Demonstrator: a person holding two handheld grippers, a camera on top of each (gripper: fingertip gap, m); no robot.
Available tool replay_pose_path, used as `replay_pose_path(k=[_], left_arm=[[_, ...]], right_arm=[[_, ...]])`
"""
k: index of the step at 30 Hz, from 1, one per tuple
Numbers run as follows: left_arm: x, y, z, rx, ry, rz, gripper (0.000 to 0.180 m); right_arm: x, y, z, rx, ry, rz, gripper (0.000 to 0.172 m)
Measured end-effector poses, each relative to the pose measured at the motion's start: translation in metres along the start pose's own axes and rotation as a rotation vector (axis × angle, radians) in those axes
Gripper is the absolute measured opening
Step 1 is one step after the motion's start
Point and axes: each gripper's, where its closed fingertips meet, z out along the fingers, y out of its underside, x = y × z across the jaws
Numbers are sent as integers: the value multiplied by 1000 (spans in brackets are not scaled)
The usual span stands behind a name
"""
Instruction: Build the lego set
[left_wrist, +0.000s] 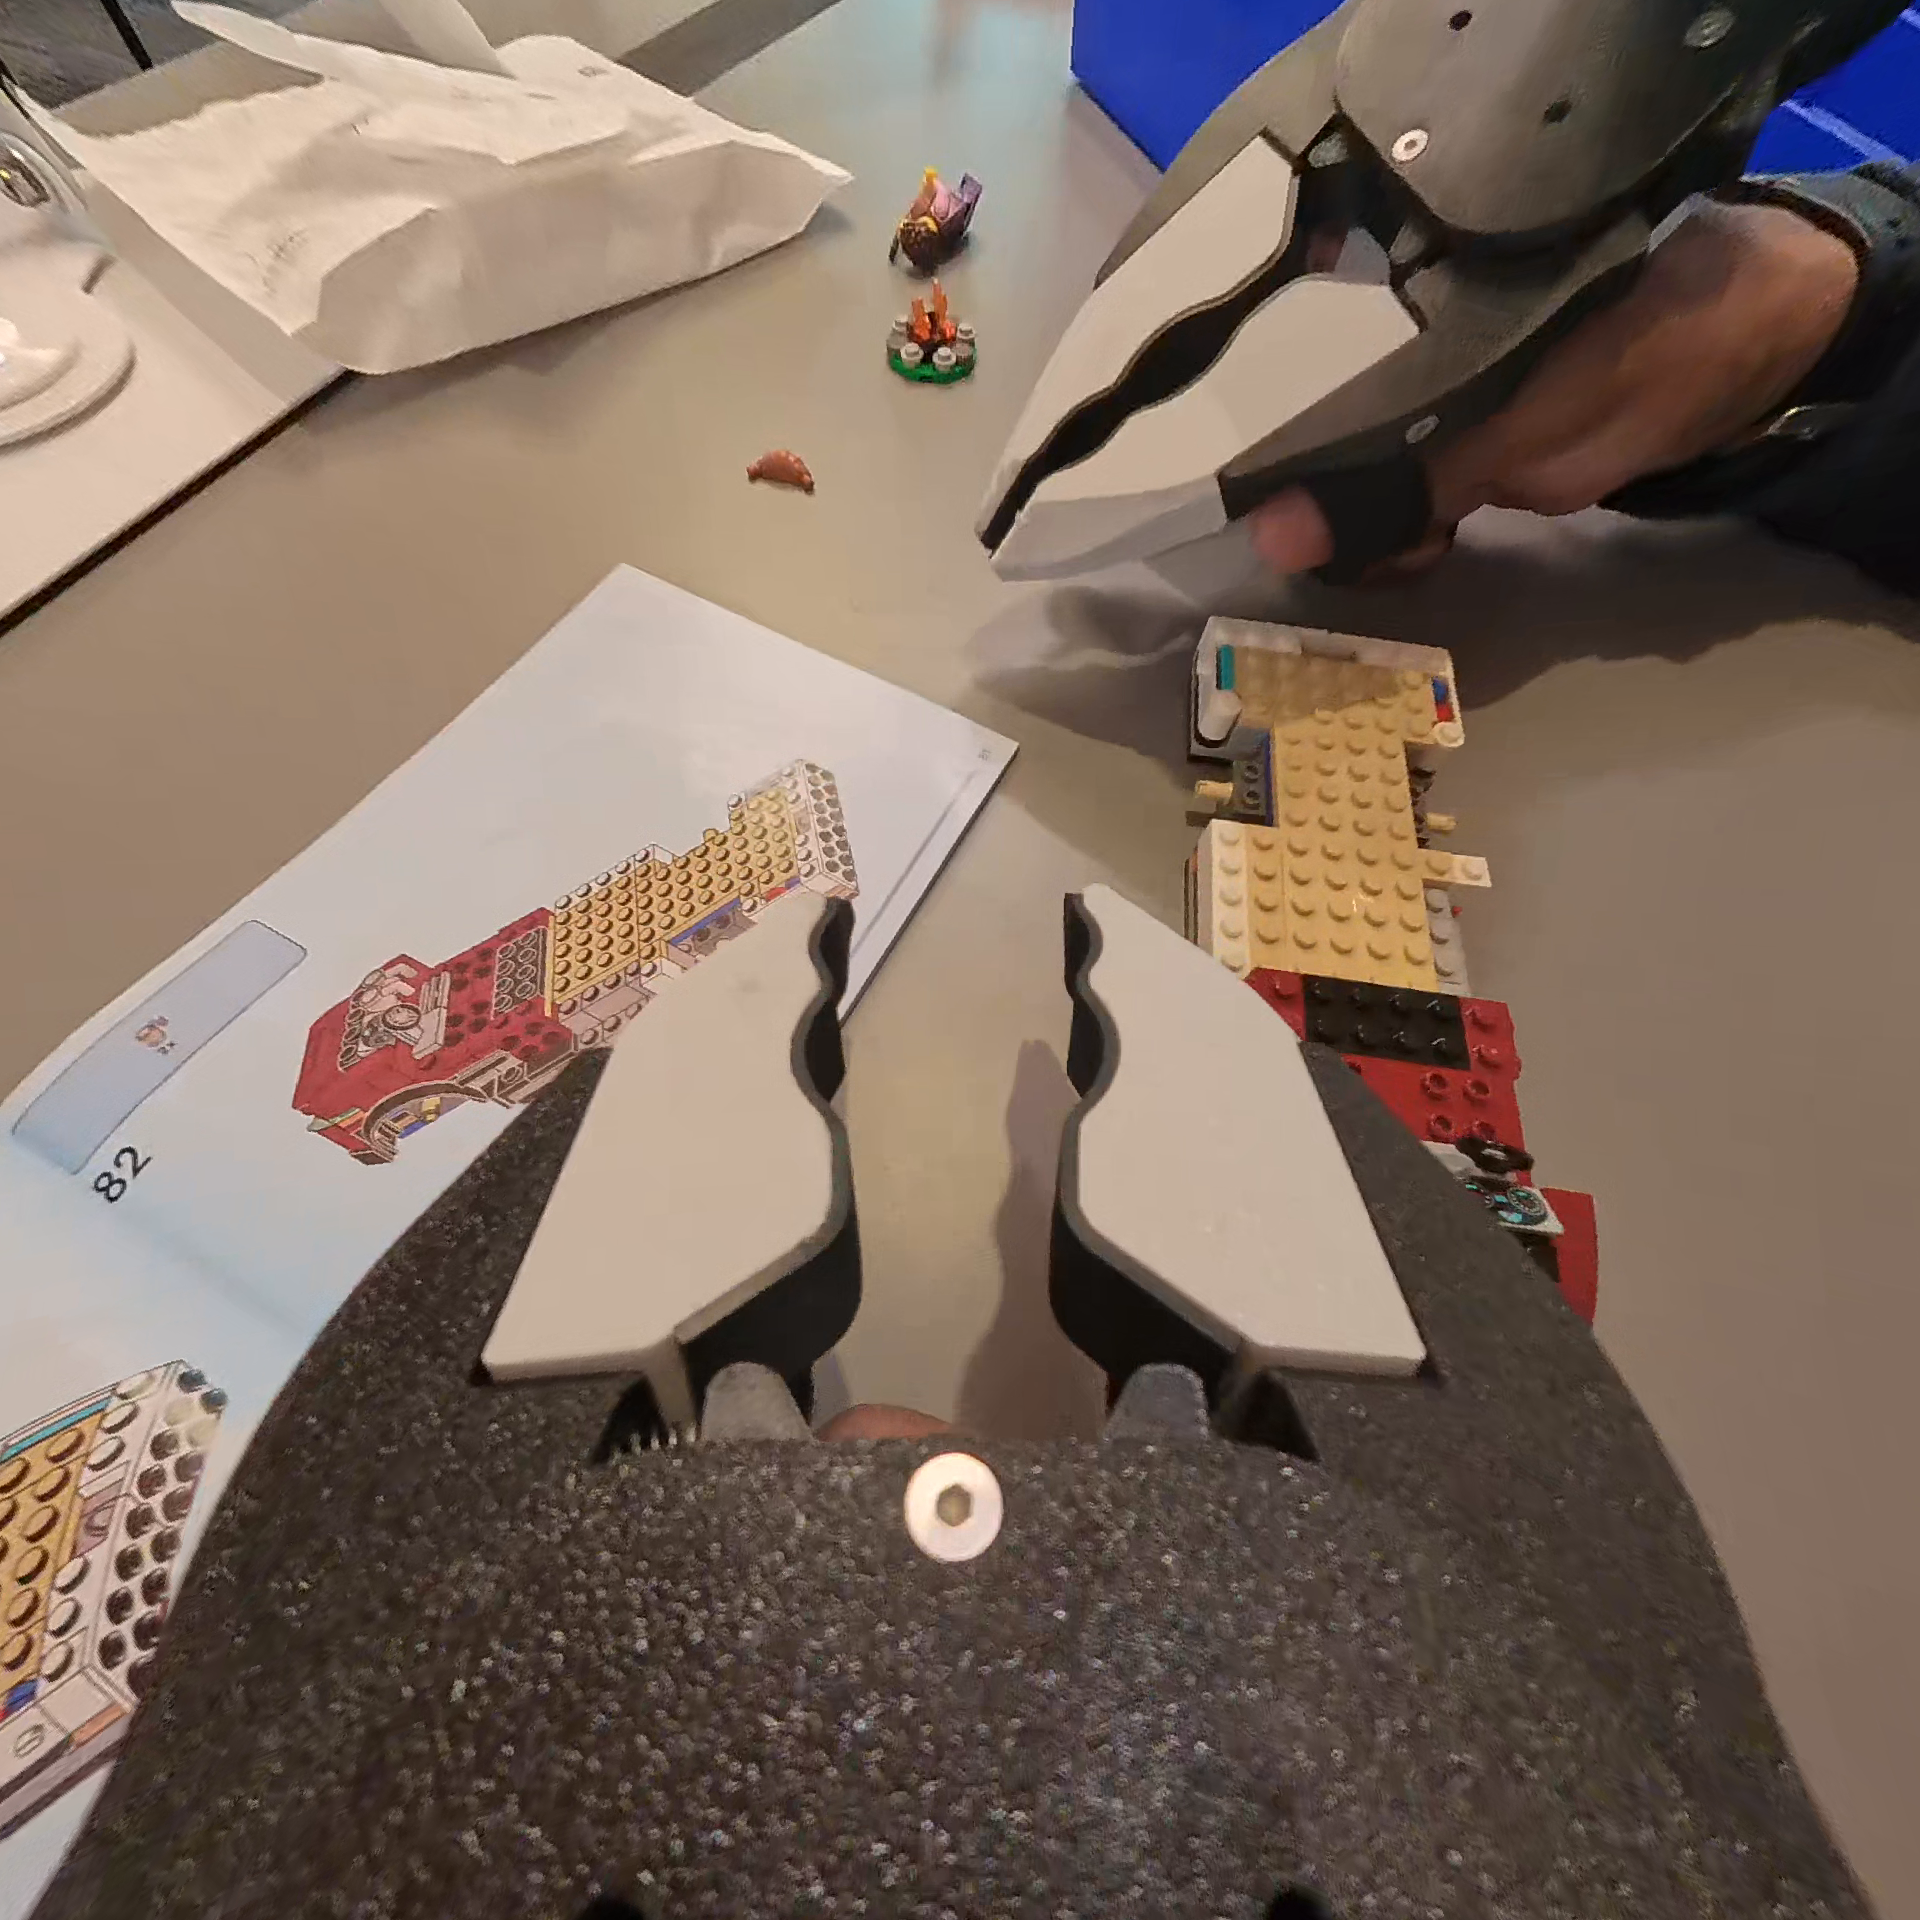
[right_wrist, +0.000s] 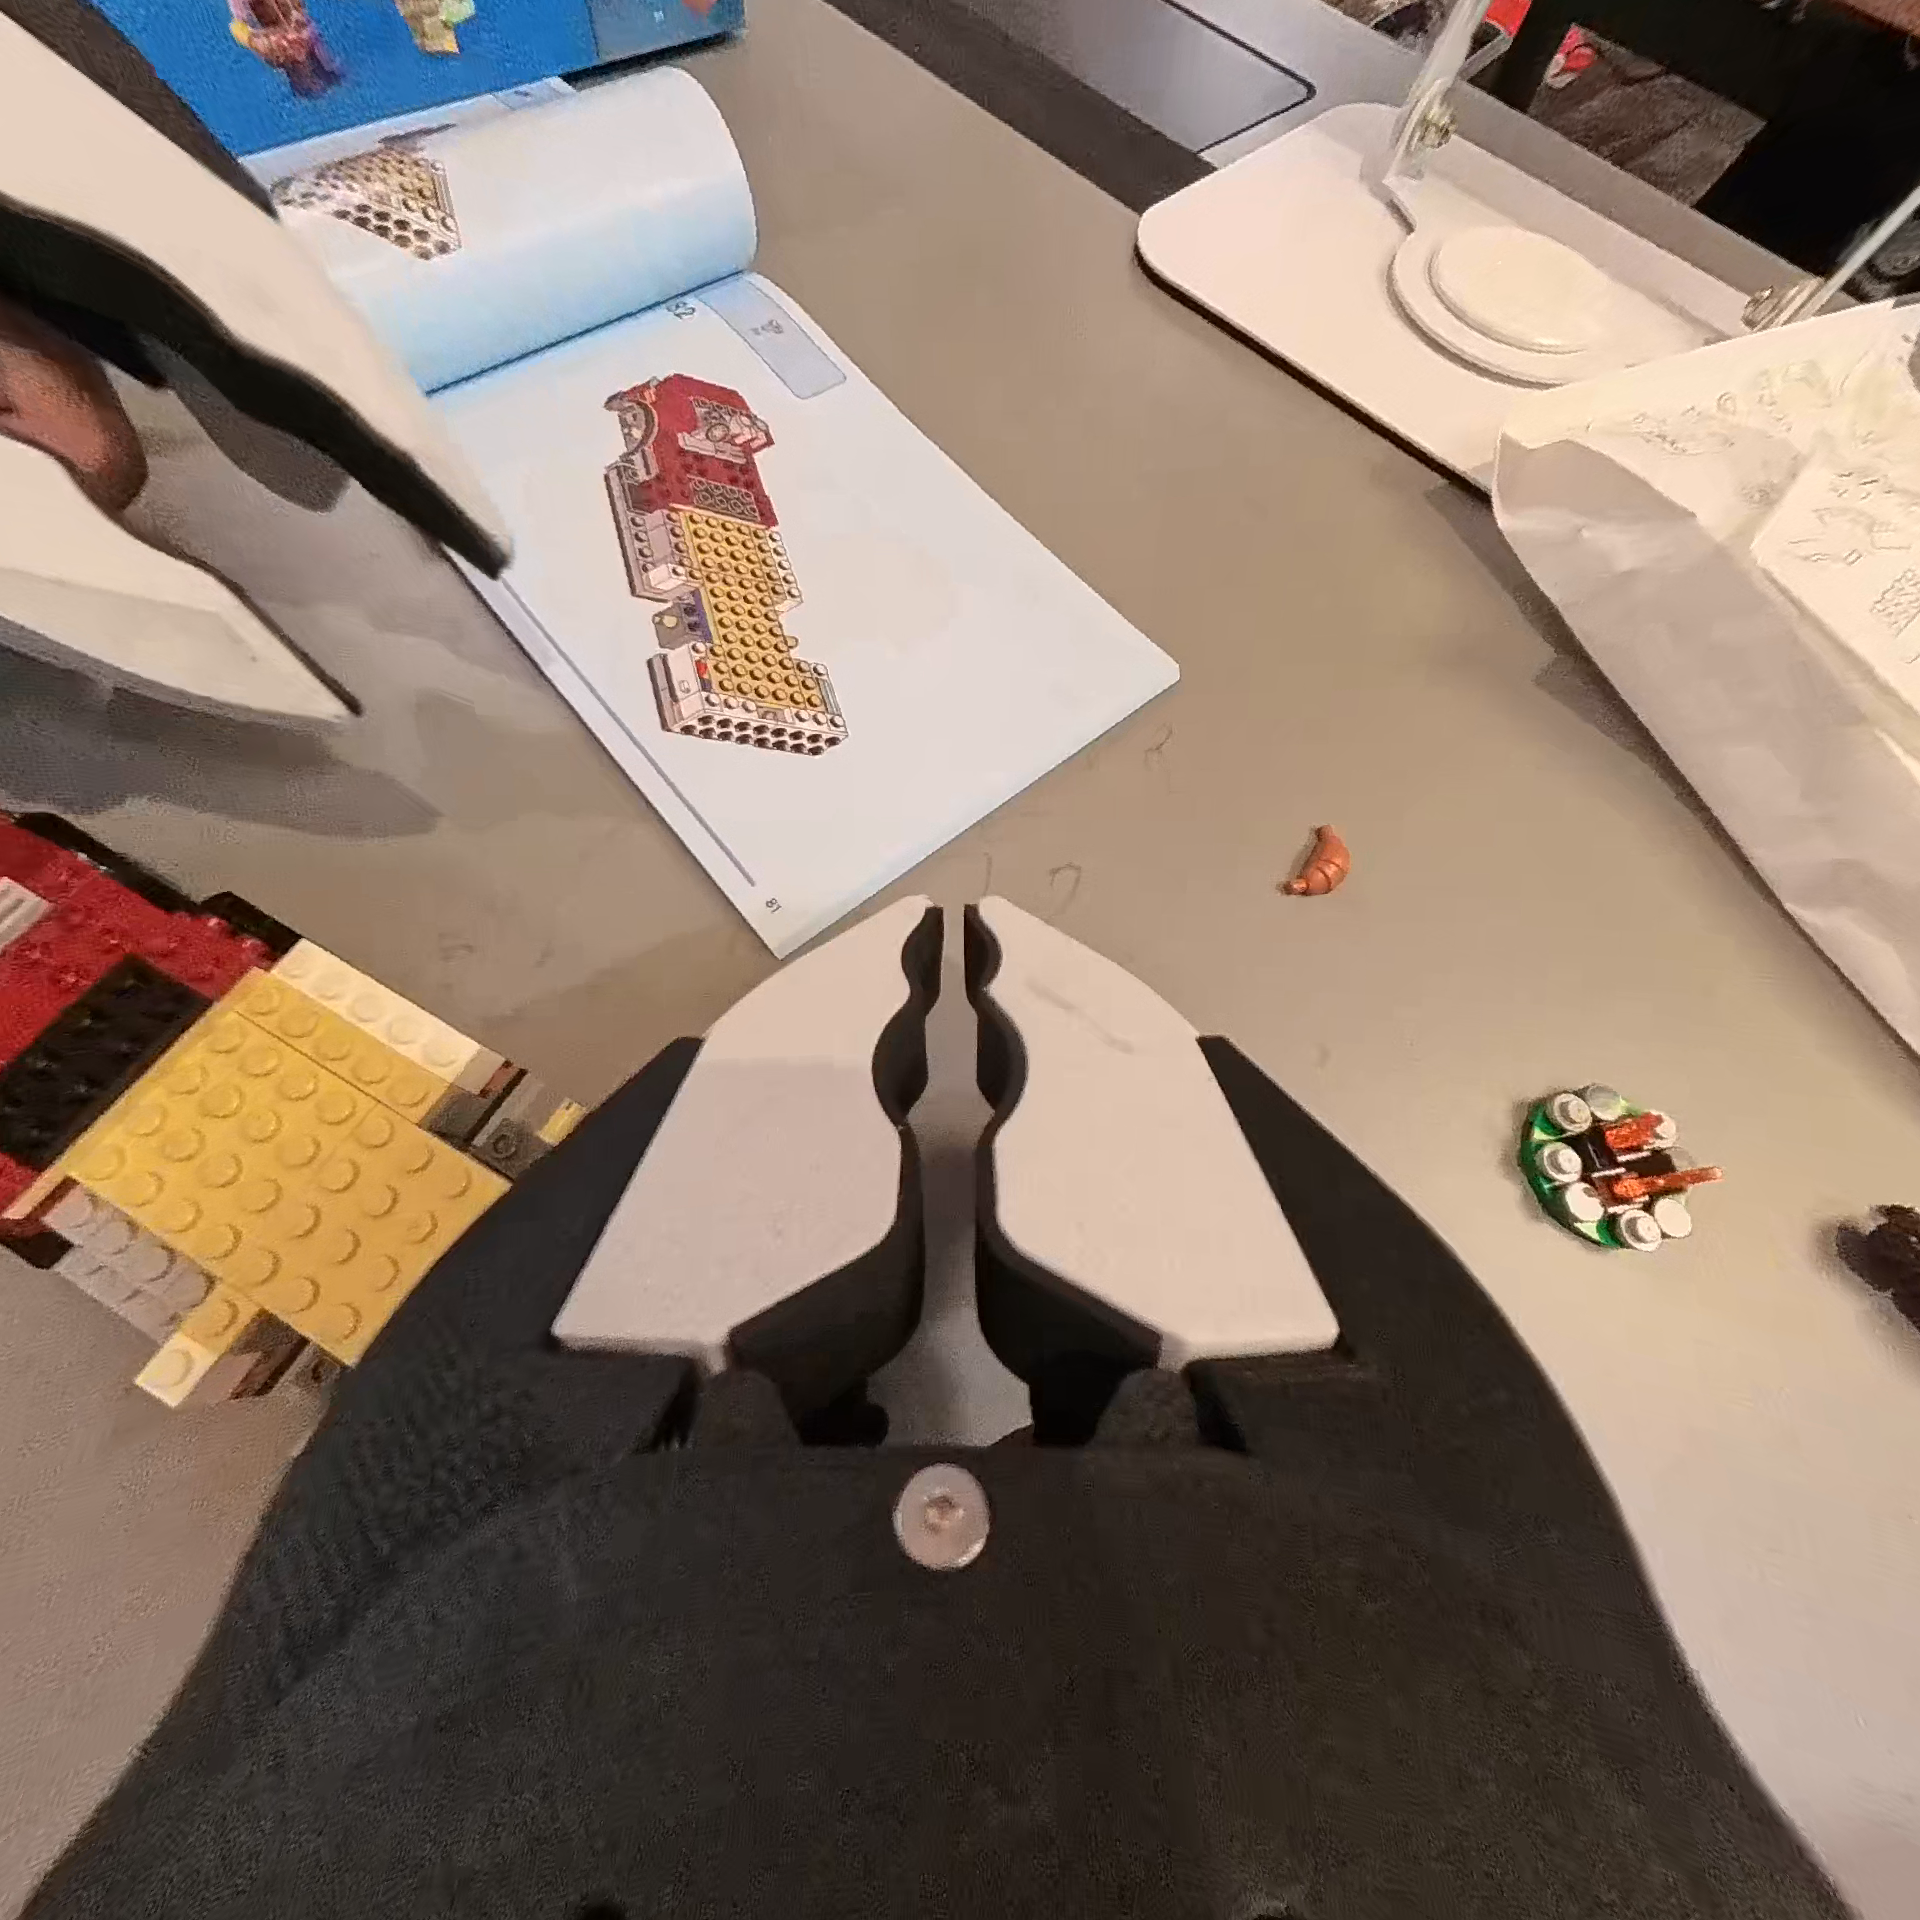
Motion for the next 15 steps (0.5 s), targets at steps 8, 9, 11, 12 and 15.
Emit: replay_pose_path(k=[8,9,11,12,15], left_arm=[[-3,1,2,-2,-35,1,40],[-3,1,2,-1,-40,3,40],[-4,1,0,9,-53,-3,40],[-5,0,-1,17,-59,-9,40],[-4,1,-3,21,-66,-10,40]], right_arm=[[-28,-18,-16,57,-25,-141,3],[-37,-25,-26,74,-50,-151,3],[-50,-35,-53,99,-87,-169,4],[-52,-38,-70,106,-94,-178,4],[-39,-33,-131,101,-111,-194,4]])
